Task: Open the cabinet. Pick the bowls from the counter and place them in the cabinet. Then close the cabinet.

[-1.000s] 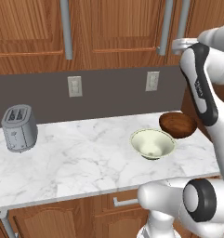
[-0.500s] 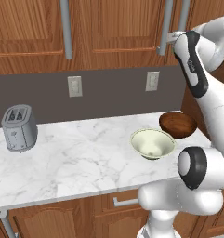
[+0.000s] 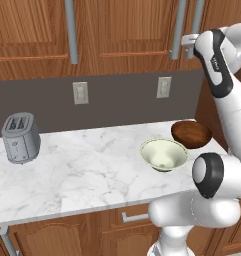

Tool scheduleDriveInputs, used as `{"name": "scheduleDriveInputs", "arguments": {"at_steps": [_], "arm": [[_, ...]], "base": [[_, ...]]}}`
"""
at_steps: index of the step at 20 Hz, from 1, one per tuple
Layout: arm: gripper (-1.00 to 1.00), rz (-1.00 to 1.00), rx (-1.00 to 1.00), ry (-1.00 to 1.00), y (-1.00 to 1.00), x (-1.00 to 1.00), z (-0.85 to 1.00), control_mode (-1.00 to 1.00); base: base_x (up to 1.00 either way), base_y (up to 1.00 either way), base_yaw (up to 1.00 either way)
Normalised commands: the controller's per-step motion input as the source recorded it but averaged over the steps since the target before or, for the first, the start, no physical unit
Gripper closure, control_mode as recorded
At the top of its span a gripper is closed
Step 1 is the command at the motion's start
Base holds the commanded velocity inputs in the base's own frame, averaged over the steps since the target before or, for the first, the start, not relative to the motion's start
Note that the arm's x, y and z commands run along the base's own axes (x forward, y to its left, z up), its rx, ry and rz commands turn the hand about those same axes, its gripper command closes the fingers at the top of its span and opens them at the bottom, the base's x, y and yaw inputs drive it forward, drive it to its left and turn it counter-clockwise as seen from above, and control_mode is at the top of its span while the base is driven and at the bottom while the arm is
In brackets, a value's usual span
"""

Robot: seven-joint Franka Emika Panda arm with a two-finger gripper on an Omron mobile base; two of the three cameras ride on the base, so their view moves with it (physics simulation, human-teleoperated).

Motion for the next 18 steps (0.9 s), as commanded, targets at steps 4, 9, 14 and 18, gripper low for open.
{"name": "scheduleDriveInputs", "arguments": {"at_steps": [4, 9, 14, 18], "arm": [[1.0, 0.05, 0.0, -0.13, 0.02, 0.48, -0.18, -1.0], [1.0, -0.03, 0.0, -0.07, 0.17, 0.19, -0.08, -1.0], [1.0, -0.14, -0.02, 0.02, 0.37, 0.26, -0.06, -1.0], [1.0, -0.07, 0.01, 0.26, -0.13, 0.46, -0.09, -1.0]], "base": [[0.0, 0.0, 0.0], [0.0, 0.0, 0.0], [0.0, 0.0, 0.0], [0.0, 0.0, 0.0]]}}
